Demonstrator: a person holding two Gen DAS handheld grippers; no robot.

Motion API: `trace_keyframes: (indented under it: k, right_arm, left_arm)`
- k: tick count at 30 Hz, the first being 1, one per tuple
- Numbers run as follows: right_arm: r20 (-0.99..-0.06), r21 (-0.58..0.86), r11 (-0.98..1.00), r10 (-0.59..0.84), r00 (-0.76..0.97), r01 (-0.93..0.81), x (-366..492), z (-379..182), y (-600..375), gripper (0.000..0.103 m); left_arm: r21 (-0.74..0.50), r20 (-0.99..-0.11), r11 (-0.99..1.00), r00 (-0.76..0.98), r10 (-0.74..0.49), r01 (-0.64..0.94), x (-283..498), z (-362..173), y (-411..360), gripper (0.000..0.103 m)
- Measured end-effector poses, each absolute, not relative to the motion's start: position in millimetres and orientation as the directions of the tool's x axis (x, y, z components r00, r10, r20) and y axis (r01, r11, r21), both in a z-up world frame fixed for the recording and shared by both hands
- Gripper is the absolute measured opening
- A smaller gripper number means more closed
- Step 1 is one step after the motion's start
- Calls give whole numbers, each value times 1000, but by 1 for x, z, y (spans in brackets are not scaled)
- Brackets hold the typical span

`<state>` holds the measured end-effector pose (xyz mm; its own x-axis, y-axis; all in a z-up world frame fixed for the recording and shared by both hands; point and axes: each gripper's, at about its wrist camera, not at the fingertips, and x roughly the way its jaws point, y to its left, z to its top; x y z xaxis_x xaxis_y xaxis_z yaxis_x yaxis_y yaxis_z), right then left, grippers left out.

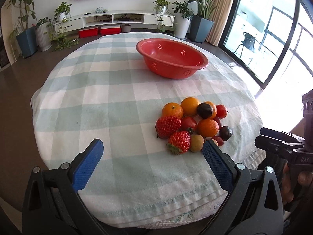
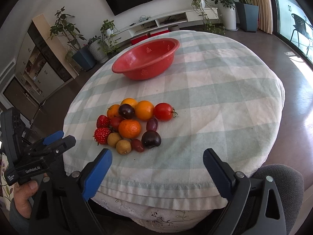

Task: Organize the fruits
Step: 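Grasp a strawberry with the left gripper while the right gripper grasps another strawberry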

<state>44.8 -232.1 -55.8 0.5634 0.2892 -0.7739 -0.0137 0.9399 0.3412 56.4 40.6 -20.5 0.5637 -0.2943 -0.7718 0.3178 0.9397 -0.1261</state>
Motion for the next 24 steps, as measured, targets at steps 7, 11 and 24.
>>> trace_keyframes:
  k: [7,11,24]
  right_arm:
    - [-771,391,920,307,558,34,46,-66,-243,93]
    - [-774,382,923,297,559,38,50,-67,-245,92]
    - [-787,388,921,314,531,32,60,-77,-245,86]
  left_arm:
    - [-133,-818,864,438,-372,486,101,-22,13,99]
    - [-154,-830,857,407,-382,491,116,-31,4,72]
    - [-229,-867,863,309,-392,451,135,-63,8,57]
